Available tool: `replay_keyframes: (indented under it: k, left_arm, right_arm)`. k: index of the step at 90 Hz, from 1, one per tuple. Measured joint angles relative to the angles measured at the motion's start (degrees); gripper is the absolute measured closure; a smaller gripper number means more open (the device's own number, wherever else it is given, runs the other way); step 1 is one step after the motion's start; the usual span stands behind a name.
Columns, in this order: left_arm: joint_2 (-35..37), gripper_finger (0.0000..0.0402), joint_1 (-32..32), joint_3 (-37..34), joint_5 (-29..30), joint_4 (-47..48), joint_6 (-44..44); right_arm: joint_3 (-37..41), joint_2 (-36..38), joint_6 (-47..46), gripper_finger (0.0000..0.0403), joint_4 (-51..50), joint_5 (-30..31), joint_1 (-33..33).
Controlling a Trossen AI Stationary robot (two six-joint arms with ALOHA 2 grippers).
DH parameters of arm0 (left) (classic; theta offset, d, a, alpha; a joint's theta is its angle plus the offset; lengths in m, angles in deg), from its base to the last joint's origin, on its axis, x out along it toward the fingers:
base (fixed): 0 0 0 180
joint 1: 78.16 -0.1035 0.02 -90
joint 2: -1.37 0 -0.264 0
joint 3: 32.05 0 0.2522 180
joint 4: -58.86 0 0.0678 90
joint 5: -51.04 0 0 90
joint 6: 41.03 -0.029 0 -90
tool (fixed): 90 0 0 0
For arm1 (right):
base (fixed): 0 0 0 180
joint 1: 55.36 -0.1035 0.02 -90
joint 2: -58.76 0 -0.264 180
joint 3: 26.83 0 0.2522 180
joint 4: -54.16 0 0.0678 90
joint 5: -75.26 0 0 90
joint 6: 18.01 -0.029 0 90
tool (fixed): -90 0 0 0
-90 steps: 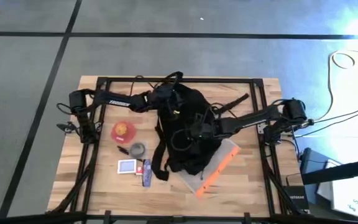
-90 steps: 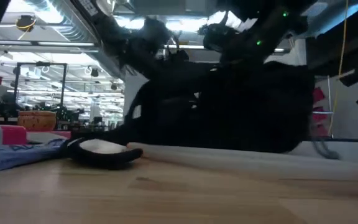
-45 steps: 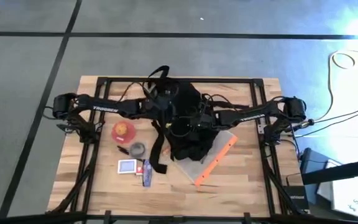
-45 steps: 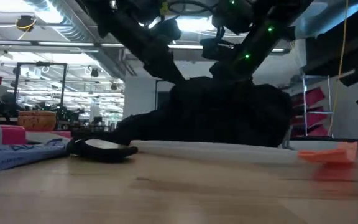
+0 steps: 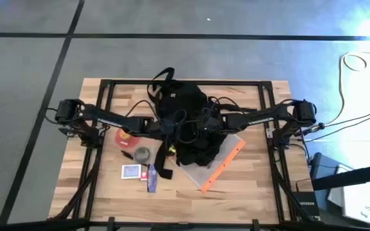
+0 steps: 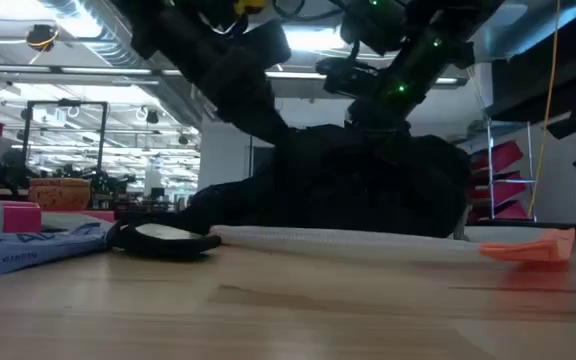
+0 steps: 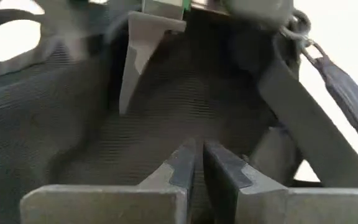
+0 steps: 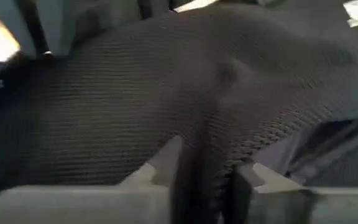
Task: Unpack backpack
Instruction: Remove the pink charger cable from the black backpack
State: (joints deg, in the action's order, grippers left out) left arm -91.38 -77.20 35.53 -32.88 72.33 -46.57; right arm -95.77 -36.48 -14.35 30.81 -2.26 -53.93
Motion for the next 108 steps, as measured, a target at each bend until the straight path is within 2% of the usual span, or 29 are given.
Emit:
replay_keyframes:
  k: [11, 24, 31, 39, 48, 59, 70, 87, 98, 108]
  left_arm:
    - [-2.5, 0.0385, 0.2, 0.0, -5.0, -1.0, -5.2]
    - [-5.6, 0.0385, 0.1, 0.0, -6.3, -1.3, -5.4]
    - [-6.6, 0.0385, 0.1, 0.0, -6.2, -1.1, -5.1]
    - [-7.3, 0.0385, 0.1, 0.0, -5.7, -1.6, -3.9]
    - [-7.2, 0.0385, 0.1, 0.0, -5.7, -2.1, -4.0]
    - [-7.2, 0.0385, -0.3, 0.0, -5.5, -2.7, -4.4]
    - [-7.2, 0.0385, -0.8, 0.0, -5.5, -3.3, -5.4]
    - [-7.2, 0.0385, -1.3, 0.0, -5.5, -3.1, -5.4]
    - [-7.2, 0.0385, -1.3, 0.0, -5.5, -3.2, -5.8]
    - [-7.2, 0.0385, -1.3, 0.0, -5.5, -3.3, -5.9]
  right_arm:
    - [0.0, 0.2, 2.2, 0.0238, 1.0, -1.0, -0.1]
    - [-0.4, 3.1, 5.6, 0.0136, -0.4, -1.6, -0.1]
    - [-1.5, 5.3, 6.6, 0.0097, -1.5, -4.6, -0.1]
    - [-2.6, 8.1, 7.1, 0.0070, -4.1, -7.4, -0.7]
    - [-4.0, 10.8, 7.2, 0.0059, -12.0, -7.4, -2.0]
    - [-5.3, 13.5, 5.2, 0.0057, -21.5, -3.9, -3.2]
    - [-5.8, 16.4, 1.7, 0.0057, -26.9, -3.9, -4.2]
    - [-5.7, 18.1, -0.2, 0.0057, -41.4, -3.8, -5.7]
    - [-4.1, 17.2, 3.7, 0.0057, -45.8, -2.9, -7.8]
    - [-2.5, 17.0, 6.8, 0.0069, -43.6, -0.2, -10.0]
